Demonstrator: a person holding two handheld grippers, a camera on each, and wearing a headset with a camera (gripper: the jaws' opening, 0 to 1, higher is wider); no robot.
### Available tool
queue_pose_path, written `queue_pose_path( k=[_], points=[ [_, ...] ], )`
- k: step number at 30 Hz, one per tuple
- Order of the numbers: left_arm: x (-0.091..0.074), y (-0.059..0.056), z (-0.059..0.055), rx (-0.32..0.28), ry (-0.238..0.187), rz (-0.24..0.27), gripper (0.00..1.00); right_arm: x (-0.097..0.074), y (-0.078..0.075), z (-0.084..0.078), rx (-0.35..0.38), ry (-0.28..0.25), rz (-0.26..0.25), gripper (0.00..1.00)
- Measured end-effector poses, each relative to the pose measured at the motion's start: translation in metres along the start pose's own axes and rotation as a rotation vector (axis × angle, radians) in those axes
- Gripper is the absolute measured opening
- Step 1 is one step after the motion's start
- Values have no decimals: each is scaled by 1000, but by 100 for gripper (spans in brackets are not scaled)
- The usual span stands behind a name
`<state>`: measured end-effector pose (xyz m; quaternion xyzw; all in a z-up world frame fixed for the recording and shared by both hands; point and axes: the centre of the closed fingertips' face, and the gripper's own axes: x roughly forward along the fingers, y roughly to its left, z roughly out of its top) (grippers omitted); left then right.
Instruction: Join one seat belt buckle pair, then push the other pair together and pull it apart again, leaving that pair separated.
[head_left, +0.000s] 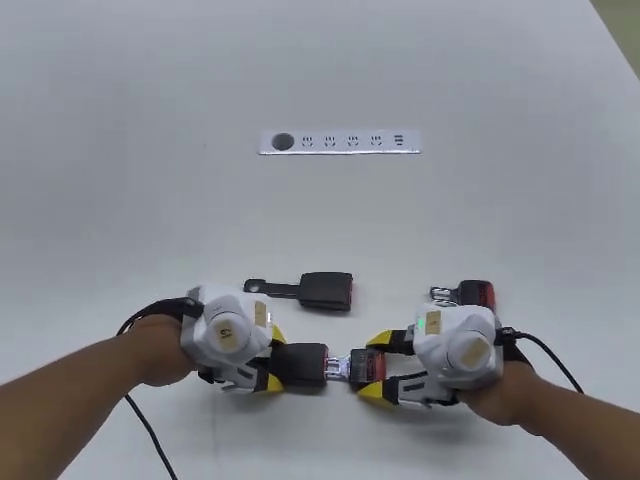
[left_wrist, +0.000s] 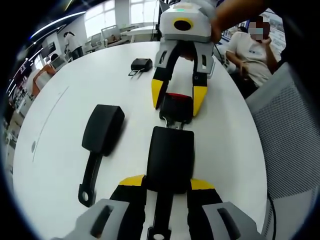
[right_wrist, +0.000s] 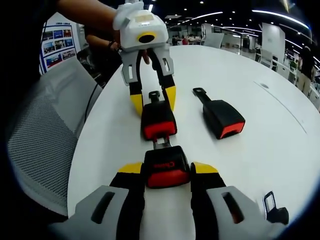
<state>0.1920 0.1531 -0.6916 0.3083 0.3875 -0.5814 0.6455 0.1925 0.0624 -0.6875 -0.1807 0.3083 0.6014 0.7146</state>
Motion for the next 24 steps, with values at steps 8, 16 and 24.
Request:
queue_pose_path(
  k=[8, 16, 24],
  points=[
    [0, 1, -1, 8, 10, -1, 32, 1, 5, 2, -10, 8, -2, 34],
    [0, 0, 0, 42, 47, -17, 32, 7, 3, 3, -17, 19, 0, 33],
    [1, 0, 0, 55, 58, -21, 31, 17, 8, 11, -12, 16, -4, 33]
  ],
)
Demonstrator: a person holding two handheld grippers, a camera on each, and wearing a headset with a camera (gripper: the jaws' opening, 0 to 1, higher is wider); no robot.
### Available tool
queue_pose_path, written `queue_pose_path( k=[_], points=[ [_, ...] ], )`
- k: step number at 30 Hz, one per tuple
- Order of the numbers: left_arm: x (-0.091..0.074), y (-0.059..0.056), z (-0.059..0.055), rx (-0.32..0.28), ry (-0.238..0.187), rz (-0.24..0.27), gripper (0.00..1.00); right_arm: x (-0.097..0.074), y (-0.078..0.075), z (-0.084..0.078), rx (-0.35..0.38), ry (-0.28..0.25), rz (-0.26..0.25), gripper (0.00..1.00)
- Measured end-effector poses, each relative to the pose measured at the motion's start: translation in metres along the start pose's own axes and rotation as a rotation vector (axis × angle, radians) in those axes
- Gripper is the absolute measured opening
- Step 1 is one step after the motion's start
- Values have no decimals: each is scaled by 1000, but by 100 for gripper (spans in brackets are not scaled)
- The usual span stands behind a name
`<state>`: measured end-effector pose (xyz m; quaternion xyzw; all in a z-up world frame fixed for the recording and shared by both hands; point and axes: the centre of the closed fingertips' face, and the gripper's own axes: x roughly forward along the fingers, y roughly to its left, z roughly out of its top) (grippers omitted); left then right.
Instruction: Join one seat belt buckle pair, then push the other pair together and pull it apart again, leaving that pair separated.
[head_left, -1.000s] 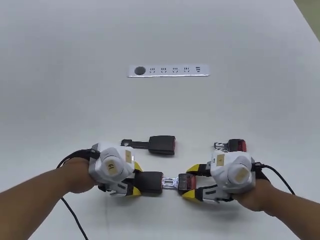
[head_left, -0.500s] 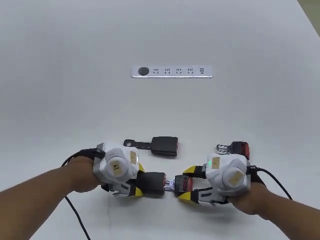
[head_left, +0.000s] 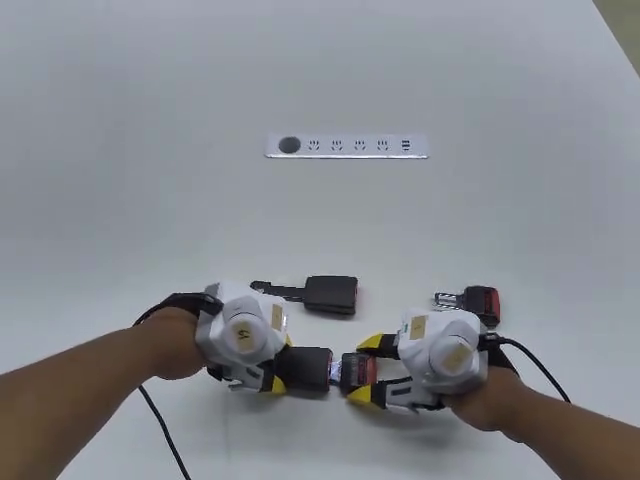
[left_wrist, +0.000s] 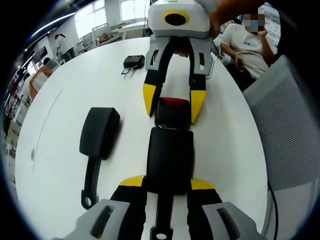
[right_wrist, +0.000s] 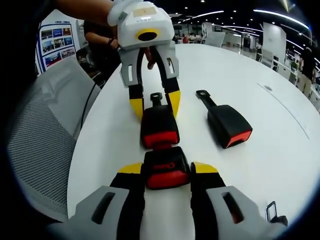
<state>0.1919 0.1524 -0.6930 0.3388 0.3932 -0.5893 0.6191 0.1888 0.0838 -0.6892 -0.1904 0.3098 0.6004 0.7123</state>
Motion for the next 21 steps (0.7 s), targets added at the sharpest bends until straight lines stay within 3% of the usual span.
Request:
queue_pose_path(
  k=[8, 21],
  points=[
    [-1, 1, -2, 1, -7, -9, 31, 6, 1, 10, -14, 18, -4, 33],
    [-1, -1, -1, 5, 2, -4, 32, 0, 3, 0, -28, 37, -3, 33]
  ],
)
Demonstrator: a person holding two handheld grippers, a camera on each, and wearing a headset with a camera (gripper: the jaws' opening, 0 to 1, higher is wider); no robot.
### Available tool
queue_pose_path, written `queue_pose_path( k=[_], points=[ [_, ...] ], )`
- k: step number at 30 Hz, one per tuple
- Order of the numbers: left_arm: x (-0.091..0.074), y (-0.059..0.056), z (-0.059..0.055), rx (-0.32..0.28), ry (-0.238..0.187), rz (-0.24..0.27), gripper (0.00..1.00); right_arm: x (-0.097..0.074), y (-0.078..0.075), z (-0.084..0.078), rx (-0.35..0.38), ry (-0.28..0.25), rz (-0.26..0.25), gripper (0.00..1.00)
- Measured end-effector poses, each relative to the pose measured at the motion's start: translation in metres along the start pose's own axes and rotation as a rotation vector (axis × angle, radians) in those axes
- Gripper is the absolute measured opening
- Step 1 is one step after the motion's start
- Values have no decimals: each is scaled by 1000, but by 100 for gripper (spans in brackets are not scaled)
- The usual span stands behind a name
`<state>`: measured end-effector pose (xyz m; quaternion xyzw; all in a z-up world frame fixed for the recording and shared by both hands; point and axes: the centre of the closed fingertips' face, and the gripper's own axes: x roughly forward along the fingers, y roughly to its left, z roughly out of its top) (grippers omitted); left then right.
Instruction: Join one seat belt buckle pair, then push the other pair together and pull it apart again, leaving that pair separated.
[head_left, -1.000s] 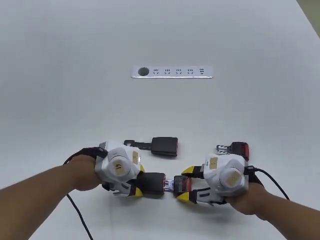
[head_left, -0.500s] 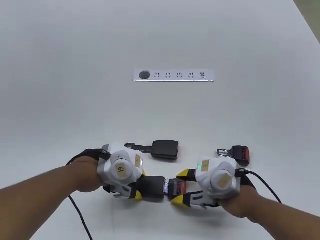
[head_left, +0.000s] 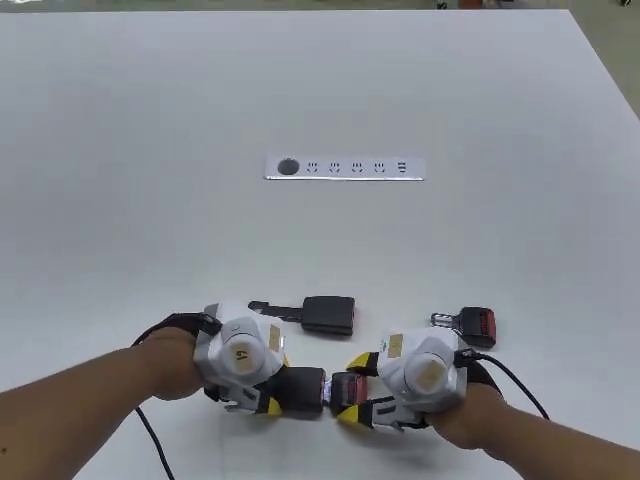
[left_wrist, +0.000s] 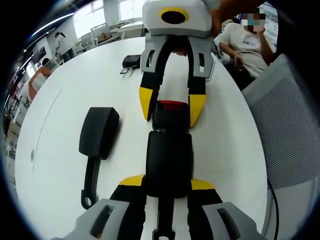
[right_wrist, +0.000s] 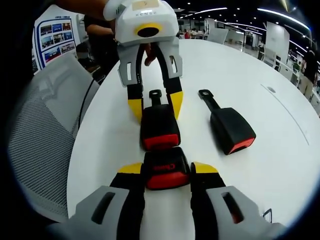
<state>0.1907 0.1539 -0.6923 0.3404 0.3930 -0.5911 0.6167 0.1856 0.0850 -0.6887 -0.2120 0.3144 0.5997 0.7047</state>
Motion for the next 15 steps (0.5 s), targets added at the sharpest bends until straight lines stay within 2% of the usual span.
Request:
queue_pose_path(
  k=[6, 10, 15],
  points=[
    [2, 0, 0, -5, -25, 2, 32, -2, 1, -1, -3, -13, 2, 33],
    [2, 0, 1, 17, -33, -2, 32, -3, -1, -1, 0, -28, 6, 33],
    [0, -1, -1, 16, -88, 0, 32, -4, 1, -2, -4, -55, 12, 33]
  ],
)
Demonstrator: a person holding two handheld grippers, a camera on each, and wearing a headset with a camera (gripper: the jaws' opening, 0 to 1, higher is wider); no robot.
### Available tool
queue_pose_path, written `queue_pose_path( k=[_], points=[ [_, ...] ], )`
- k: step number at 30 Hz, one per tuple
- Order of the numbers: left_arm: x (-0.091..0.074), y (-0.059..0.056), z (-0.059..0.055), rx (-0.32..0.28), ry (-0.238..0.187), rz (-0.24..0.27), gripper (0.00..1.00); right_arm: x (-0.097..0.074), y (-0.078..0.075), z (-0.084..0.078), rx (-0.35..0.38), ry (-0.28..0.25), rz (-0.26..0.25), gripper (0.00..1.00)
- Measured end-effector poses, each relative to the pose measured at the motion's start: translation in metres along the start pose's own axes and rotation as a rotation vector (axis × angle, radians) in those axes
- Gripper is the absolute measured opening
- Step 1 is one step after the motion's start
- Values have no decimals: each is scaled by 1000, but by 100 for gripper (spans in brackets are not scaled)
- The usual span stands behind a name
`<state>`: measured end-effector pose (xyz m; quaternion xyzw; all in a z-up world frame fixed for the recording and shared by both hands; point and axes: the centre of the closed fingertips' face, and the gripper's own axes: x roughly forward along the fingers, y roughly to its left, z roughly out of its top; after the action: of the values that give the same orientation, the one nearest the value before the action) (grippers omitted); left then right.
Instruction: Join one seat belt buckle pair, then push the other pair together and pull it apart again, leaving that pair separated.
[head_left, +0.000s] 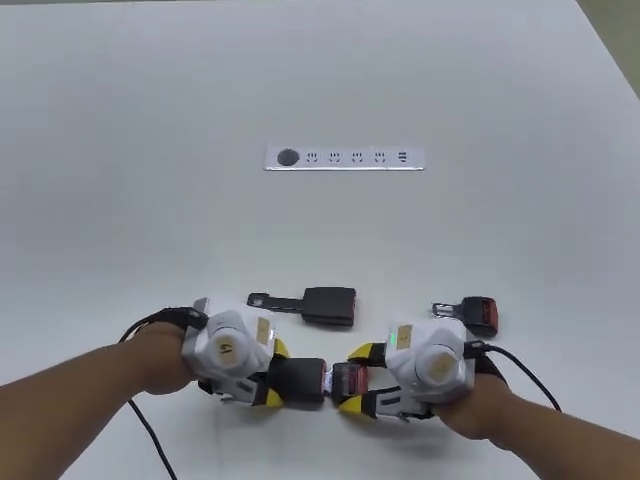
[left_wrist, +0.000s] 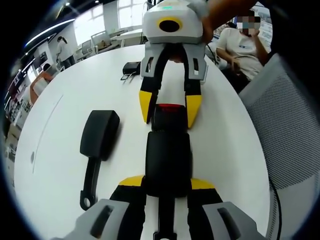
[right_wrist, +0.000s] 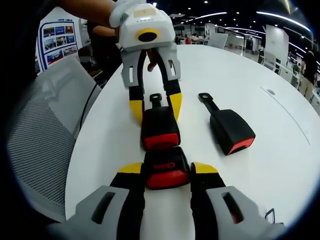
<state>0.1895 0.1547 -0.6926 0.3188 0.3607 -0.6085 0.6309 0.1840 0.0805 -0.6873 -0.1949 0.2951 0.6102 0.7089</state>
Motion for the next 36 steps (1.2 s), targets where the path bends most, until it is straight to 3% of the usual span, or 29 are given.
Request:
queue_pose_path(
  k=[5, 17, 36],
  points=[
    [0, -2, 2, 0, -50, 5, 32, 1, -1, 1, -13, -31, -1, 33],
    [0, 1, 1, 4, -78, -7, 31, -1, 0, 10, -27, -62, 9, 32],
    [4, 2, -1, 1, -99, -19, 31, -3, -3, 4, -3, -88, 1, 32]
  ],
)
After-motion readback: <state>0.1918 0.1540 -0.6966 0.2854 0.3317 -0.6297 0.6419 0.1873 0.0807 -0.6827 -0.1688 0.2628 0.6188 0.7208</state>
